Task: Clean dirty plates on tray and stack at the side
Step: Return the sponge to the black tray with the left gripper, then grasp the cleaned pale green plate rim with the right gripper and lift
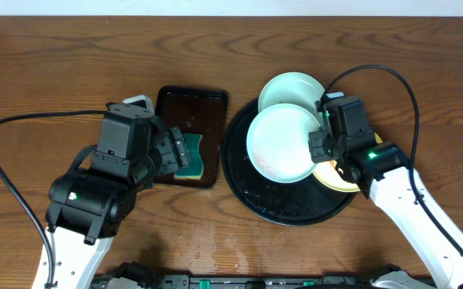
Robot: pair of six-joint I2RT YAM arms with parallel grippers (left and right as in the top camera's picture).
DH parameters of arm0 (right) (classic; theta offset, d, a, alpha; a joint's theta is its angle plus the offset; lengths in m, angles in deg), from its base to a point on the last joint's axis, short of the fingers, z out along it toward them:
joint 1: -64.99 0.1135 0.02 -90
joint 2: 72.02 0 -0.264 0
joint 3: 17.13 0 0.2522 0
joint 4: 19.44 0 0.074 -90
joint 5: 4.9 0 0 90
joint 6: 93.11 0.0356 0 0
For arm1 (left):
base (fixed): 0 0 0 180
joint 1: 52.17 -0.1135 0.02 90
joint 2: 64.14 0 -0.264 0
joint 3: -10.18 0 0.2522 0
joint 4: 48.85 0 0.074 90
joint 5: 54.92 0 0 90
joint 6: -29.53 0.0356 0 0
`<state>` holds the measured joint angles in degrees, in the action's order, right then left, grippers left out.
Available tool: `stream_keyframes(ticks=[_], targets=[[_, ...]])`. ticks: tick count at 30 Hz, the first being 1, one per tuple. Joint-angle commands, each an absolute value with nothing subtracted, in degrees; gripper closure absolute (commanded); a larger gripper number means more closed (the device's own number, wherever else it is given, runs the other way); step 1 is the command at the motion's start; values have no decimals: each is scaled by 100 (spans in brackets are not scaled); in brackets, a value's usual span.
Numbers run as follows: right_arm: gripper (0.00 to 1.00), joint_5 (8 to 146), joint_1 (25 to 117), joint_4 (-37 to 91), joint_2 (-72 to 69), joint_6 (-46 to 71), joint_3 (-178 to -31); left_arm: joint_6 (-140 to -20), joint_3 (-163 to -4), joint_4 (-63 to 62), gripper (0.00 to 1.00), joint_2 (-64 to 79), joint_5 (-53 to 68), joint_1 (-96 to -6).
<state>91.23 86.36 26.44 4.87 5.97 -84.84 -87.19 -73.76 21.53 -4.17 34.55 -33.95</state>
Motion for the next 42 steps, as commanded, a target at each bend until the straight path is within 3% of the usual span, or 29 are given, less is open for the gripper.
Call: stream_keyframes(ticks=[1,7,18,28,42], targets=[[99,9844,8905,2627,487,446,-8698,-8662,-7492,2166,18,-424,3444,-3411],[99,11011,9630,2640,480,153,-8705,-8662,-7492,2166,18,-417,3444,-3411],[99,14639,11672,2734,480,149,-8705,-8662,-7492,2168,18,-417,3444,-3411],[99,15592,12426,2731,480,147,-8705,-8662,-7492,2166,18,-417,3444,-3411],[99,15625,12666,2725,469,-28,-8705,-8662,-7492,2166,18,-417,3444,-3411]])
